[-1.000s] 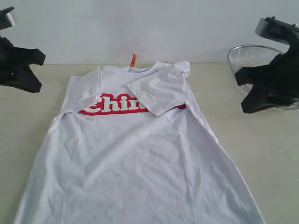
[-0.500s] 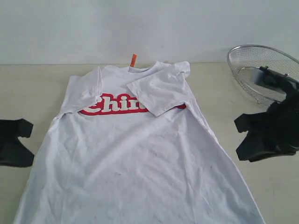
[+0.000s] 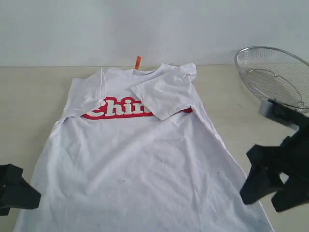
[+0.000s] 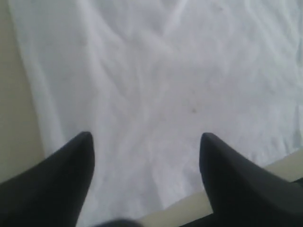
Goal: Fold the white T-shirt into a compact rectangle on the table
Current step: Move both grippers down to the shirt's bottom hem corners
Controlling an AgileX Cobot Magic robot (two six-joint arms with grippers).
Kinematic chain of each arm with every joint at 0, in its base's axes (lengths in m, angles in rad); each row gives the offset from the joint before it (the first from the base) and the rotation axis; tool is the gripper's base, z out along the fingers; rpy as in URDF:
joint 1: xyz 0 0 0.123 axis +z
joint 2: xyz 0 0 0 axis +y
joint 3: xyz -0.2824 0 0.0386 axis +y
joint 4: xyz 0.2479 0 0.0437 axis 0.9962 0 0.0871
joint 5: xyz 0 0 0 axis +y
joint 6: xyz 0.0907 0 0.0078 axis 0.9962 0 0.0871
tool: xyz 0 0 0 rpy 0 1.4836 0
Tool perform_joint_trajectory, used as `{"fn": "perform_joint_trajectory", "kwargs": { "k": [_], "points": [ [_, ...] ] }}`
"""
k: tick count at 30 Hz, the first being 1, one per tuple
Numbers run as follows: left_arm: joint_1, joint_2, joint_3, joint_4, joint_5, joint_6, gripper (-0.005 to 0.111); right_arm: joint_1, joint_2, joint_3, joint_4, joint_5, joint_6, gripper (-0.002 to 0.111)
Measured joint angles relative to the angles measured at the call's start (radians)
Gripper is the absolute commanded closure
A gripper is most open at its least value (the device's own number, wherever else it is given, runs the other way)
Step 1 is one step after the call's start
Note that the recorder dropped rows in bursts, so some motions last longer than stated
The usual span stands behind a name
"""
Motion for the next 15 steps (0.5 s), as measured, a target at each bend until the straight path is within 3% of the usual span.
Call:
{"fn": "perform_joint_trajectory", "kwargs": {
  "k": [5,8,15],
  "points": [
    [0.0,0.0,0.034,0.077,-0.015,-0.101,0.045,0.0,-0.002,0.161,-0.133,-0.081,0.075,0.048],
    [0.0,0.013,0.034,0.1,-0.015,-0.137,0.045,0.0,-0.002,0.166,-0.139,-0.115,0.083,0.048],
    [0.0,0.241,0.034,0.114,-0.022,-0.157,0.045,0.0,-0.002,0.166,-0.139,-0.17,0.101,0.048]
  ]
}}
